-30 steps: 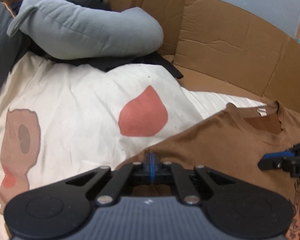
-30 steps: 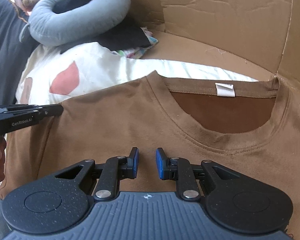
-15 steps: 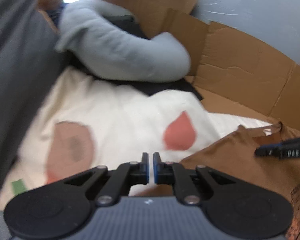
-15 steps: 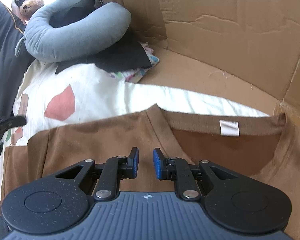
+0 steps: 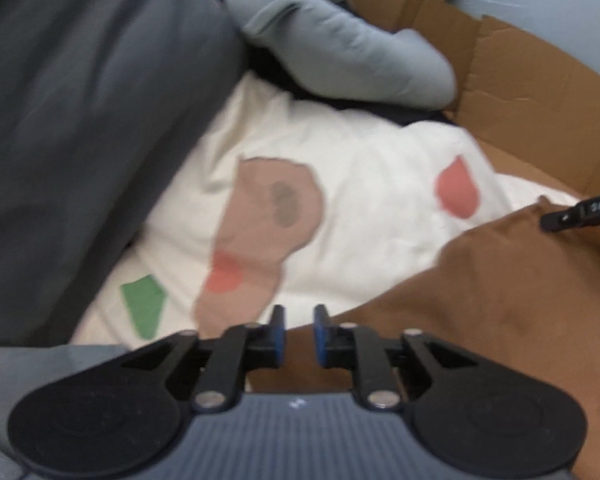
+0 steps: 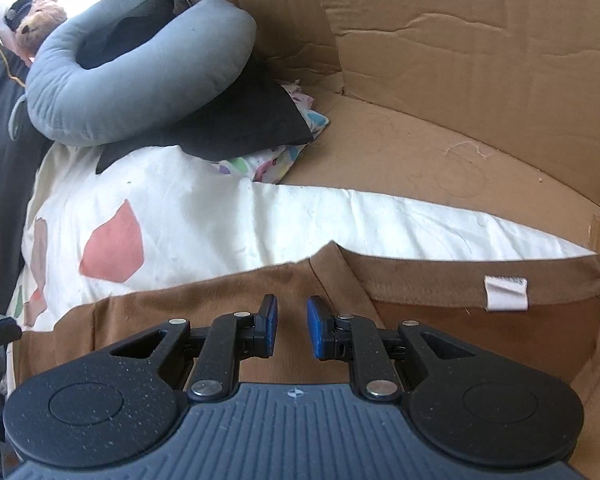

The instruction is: Fold clothes

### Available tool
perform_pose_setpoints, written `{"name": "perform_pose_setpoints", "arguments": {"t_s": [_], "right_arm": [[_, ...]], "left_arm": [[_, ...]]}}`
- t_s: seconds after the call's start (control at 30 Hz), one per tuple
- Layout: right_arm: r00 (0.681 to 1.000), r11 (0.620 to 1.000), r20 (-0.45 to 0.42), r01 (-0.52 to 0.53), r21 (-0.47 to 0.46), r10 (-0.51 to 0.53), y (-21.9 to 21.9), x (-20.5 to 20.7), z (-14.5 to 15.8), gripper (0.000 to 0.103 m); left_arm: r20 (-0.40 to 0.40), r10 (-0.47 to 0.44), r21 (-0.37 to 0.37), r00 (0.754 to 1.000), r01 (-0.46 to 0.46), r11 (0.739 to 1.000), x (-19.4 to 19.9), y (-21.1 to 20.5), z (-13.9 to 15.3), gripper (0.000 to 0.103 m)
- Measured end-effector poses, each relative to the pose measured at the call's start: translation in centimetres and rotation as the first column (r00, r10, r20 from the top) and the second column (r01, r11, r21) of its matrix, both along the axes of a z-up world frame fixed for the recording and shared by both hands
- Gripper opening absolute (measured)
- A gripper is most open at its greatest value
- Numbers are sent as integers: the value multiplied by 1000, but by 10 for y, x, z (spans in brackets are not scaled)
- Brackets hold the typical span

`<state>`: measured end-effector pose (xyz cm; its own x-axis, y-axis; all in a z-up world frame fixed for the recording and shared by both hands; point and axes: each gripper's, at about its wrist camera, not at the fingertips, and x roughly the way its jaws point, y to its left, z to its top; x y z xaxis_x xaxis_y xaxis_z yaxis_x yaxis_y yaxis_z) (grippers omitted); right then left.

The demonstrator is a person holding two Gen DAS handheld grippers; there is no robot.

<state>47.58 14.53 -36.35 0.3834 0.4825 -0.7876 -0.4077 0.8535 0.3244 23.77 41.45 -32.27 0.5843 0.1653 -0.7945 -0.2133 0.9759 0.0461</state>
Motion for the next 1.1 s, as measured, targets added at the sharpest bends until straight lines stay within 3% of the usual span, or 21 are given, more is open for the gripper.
{"name": "perform_pose_setpoints", "arguments": {"t_s": [0.2,0.27,0.3,0.37,0.4,0.53,0.77,0.9,1.1], "right_arm": [[1000,1000,-22,12,-1,-12,7,14,-7,23],[1000,1000,-29,11,-4,-11,10,17,-9,23],[999,1000,-33,10,-5,-11,11,19,-10,22],[1000,999,-26,-9,-36,8,15,20,-13,21],[1000,998,-12,-25,-55,24,18,20,-14,21],[998,993,36,-50,-110,54,29,23,-11,19],[999,993,21,-28,-114,30,36,41,-11,19],[998,995,48,-41,-89,46,32,37,3,22],[984,990,132,-106,-91,117,2,22,33,23]], "left_arm": [[-58,47,-8,997,-47,999,-5,16,-15,52],[-51,51,-26,997,-52,998,-8,19,-19,51],[-46,50,-42,998,-52,998,-9,21,-21,47],[-39,47,-65,998,-49,997,-9,23,-23,30],[-35,44,-71,998,-46,996,-9,23,-23,11],[-26,75,-39,997,-76,996,-10,23,-21,4],[-55,90,27,994,-89,996,-7,20,-24,5],[-61,108,49,992,-105,993,-6,19,-18,21],[-6,109,52,994,-109,993,-15,10,3,25]]}}
